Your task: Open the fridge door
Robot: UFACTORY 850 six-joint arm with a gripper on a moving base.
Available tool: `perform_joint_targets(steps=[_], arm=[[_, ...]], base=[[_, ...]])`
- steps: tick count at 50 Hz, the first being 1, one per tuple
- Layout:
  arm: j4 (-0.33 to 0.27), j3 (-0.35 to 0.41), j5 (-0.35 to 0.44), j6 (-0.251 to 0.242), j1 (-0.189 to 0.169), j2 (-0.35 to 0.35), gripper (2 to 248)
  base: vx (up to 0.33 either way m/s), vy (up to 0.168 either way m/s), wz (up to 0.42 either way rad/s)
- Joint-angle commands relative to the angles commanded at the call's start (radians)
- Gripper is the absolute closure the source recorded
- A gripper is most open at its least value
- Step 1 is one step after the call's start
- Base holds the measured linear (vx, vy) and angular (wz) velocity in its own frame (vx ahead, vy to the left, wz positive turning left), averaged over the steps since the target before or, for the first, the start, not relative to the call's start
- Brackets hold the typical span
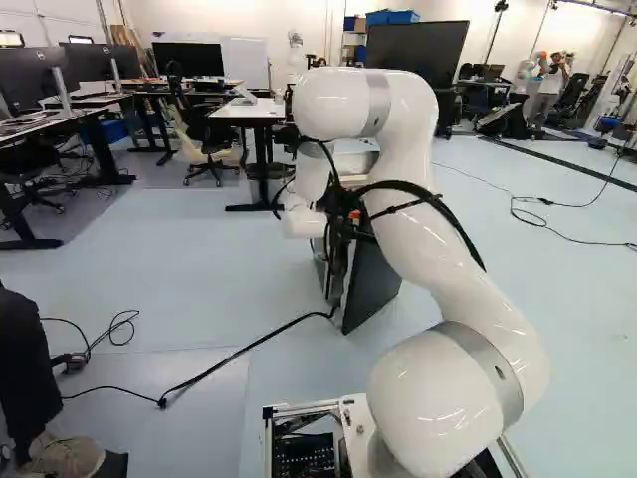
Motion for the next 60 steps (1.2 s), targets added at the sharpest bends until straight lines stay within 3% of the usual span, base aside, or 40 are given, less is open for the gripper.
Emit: perform_joint_targets(steps=[60], arm=[[0.194, 0.295, 0.0, 0.0, -0.018, 0.112, 3]], base=[[0.0, 0.0, 0.0]])
